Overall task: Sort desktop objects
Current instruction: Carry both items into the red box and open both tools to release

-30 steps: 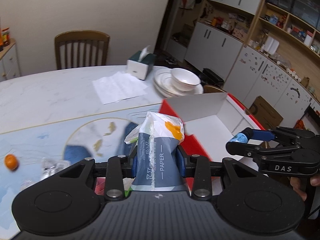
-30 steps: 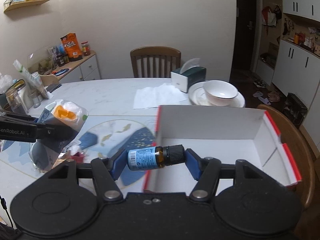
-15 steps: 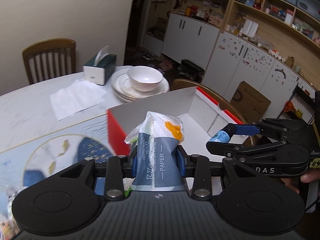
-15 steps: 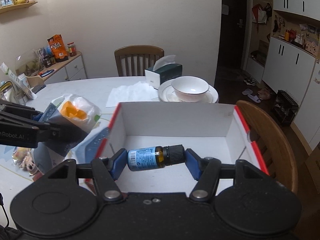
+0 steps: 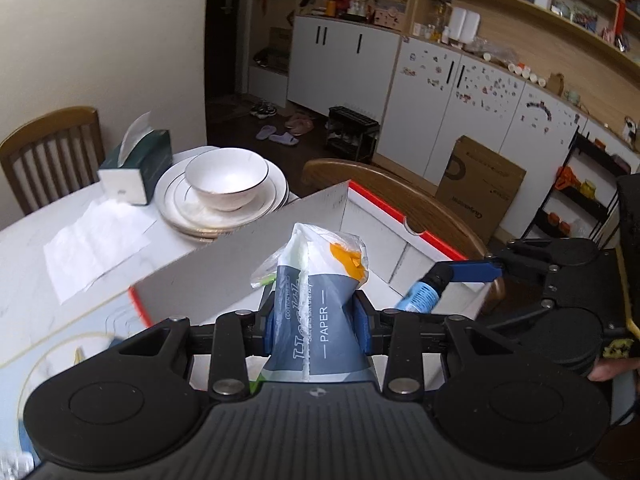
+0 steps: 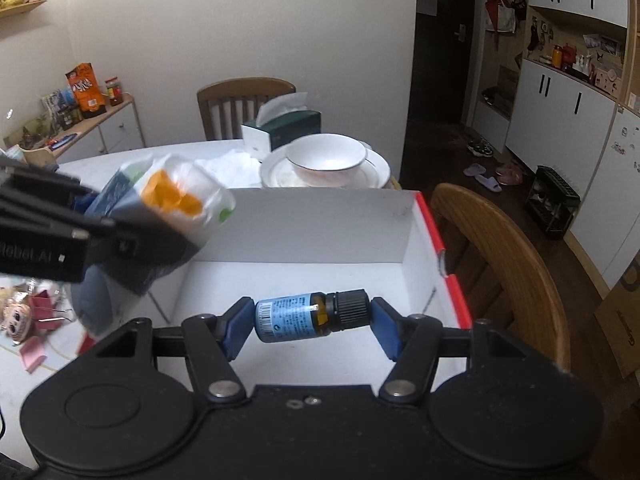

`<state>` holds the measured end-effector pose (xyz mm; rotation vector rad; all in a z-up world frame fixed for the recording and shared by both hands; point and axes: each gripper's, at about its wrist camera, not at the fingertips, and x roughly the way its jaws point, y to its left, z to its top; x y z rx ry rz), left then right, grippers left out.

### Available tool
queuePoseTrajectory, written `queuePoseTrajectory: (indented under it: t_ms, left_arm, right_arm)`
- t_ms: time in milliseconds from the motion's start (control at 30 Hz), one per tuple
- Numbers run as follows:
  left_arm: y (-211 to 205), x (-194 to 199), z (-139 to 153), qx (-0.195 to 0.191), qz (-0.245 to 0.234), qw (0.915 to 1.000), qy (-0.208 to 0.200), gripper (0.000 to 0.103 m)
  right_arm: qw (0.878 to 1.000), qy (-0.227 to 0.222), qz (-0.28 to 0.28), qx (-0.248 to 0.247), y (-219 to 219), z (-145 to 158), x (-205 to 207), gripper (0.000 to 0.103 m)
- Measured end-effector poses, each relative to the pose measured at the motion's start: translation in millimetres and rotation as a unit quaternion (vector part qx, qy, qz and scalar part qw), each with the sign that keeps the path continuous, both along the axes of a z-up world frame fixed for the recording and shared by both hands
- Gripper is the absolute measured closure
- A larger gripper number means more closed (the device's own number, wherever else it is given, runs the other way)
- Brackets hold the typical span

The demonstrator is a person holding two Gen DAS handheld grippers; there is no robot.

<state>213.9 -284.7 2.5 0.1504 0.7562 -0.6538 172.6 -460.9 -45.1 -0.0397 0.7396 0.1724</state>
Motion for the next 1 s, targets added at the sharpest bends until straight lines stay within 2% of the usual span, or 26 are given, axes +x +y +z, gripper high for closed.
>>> queuePoseTrajectory:
  t_ms: [200,433,633,1000]
  left_arm:
    - [-21,27,-24,0.033,-0.024,0.9991,0.011,0.068]
    - [-44,46,-61,0.077,-0.049,0.9947,0.048,0.068]
    - [-55,61,-89,0.136,-0.057,0.9860,0.078,0.068]
    - [-55,76,-109,0.167,-0.050,0.9764,0.128,0.067]
  right_arm:
    - [1.000,0.014,0.004,-0.008,-10,-12,15,0.041]
    - [0.998,0.051,0.032,-0.019,-8,-32,38,0.041]
    - [0.994,0.094,0.051,-0.032,-9,-47,57,0.041]
    - [0.984,0.142,0.090,-0.057,1,-62,70,0.041]
